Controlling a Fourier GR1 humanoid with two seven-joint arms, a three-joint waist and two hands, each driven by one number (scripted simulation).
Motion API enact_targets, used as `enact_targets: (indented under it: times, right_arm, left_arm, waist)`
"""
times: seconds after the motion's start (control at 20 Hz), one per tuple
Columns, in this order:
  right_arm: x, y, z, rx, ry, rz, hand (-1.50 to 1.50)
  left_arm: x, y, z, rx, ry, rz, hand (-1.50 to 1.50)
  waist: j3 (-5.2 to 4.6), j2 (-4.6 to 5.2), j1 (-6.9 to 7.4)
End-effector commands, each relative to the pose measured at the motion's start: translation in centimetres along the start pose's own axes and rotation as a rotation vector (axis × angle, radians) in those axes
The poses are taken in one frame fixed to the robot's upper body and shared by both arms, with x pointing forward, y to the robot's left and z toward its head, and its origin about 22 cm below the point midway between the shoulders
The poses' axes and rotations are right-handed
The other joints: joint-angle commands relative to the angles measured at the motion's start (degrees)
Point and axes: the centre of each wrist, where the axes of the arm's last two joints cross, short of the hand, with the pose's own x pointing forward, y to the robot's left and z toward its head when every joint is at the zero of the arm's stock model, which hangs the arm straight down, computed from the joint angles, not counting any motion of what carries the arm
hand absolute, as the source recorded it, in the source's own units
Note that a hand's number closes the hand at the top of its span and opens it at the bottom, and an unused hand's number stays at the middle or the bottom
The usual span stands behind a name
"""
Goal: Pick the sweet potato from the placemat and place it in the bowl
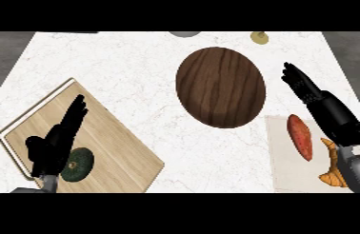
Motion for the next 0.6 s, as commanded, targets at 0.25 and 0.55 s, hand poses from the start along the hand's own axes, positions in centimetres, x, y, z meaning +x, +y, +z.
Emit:
enact_targets:
  times: [0.25,0.55]
  right_arm:
    - [-6.8,-4.7,5.4,-0.426,0.249,-0.219,1.50]
    - [-11.0,-0.9,8.5,-0.435,0.060,0.152,-1.50]
  left_arm:
    - [5.9,3.3,-2.9,-0.071,-0.046,0.013,0.00]
    - [6.9,2.1,-4.3,-0.145,0.002,0.037,0.00]
  waist:
    - [2.00,-0.08,-1.37]
    - [1.95,-0.27,-0.99]
